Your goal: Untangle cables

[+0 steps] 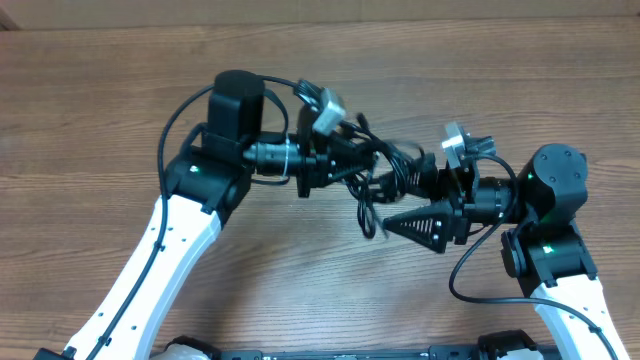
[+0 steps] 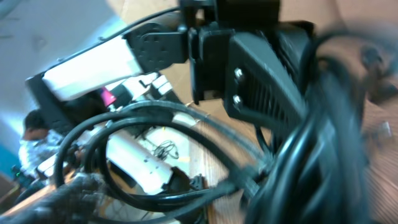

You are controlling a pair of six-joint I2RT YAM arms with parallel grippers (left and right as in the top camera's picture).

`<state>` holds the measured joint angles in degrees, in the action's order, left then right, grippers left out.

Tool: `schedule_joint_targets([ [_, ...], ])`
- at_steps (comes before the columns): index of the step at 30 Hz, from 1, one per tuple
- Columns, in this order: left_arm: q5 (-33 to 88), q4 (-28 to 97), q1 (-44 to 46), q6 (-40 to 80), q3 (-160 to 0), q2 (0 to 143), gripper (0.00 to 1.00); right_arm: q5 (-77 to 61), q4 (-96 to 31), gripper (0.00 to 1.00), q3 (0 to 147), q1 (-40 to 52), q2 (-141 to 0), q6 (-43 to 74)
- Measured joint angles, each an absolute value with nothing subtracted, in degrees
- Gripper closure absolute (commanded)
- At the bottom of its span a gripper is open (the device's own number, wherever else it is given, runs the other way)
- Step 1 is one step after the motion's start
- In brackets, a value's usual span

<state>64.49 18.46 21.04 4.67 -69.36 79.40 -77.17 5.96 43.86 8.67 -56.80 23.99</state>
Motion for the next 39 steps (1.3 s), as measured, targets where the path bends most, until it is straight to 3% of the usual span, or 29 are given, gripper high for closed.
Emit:
schedule_joint_targets([
  [7, 56.4, 22.5, 16.2, 16.1, -69.4, 79.4, 0.96, -62.1, -9.1, 0.00, 44.0, 8.7, -58.3, 24.0],
  [12, 43.4, 28.7, 15.5, 23.6, -69.4, 79.4, 0.96, -57.6, -9.9, 0.00, 44.0, 8.7, -58.4, 24.0],
  [21, 27.7, 28.7, 20.0, 28.8, -69.4, 79.4, 0.96, -58.2, -9.2, 0.03, 44.0, 8.7, -58.4, 24.0],
  [28, 21.5, 25.1, 26.3, 31.5, -69.4, 79.4, 0.96, -59.8, -6.0, 0.20, 44.0, 8.7, -58.4, 24.1],
  [32, 20.2, 23.8, 29.7, 31.8, -69.4, 79.4, 0.96, -59.7, -6.0, 0.53, 44.0, 8.7, -58.4, 24.1],
  [39, 19.5, 23.9, 30.2, 31.8, -69.4, 79.4, 0.96, -59.5, -7.4, 0.83, 44.0, 8.7, -58.4, 24.1],
])
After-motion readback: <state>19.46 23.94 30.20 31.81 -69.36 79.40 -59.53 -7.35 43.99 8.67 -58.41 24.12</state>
